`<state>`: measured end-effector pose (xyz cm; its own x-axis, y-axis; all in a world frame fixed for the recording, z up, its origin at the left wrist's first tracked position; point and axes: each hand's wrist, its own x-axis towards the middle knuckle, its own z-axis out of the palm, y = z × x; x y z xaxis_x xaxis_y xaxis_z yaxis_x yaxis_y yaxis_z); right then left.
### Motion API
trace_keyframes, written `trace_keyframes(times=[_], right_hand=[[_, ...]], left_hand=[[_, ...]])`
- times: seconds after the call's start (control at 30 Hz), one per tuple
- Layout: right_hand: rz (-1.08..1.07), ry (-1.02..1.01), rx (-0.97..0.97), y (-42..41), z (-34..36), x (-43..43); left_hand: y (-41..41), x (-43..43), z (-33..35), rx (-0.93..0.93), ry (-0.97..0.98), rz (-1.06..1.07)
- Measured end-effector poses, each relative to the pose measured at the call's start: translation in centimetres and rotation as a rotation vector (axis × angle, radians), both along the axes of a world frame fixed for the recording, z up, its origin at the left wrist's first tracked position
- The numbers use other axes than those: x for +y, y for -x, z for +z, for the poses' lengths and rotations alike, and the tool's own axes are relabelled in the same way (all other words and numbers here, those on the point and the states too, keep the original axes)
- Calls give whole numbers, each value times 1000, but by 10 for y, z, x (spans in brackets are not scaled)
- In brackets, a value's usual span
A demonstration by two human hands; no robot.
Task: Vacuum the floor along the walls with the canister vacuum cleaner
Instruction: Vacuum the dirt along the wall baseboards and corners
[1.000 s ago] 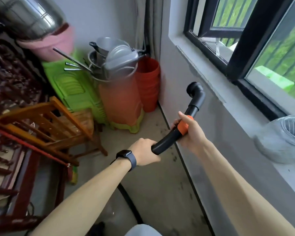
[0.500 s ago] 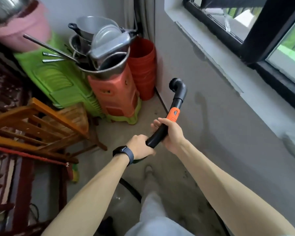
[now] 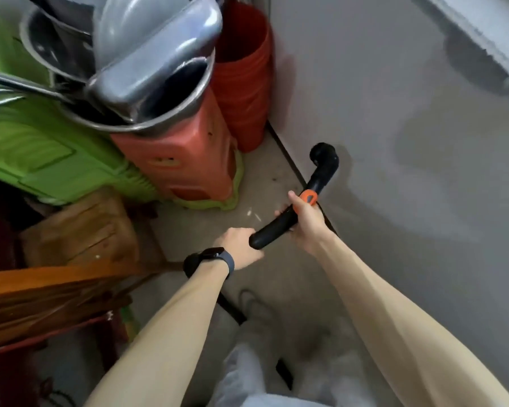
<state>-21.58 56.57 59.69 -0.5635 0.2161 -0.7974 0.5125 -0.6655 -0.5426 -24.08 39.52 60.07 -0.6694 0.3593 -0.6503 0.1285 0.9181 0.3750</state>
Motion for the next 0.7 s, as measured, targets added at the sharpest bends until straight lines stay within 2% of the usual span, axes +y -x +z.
trace_keyframes(times=[0.2, 0.4, 0.7], right_hand=[[4, 35, -183, 46, -104, 14], [55, 70, -236, 63, -213, 26], [183, -19, -203, 88, -363, 32]], left_hand=[[44, 10, -89, -123, 17, -13], [64, 24, -187, -240, 52, -33], [70, 31, -330, -228, 57, 210]])
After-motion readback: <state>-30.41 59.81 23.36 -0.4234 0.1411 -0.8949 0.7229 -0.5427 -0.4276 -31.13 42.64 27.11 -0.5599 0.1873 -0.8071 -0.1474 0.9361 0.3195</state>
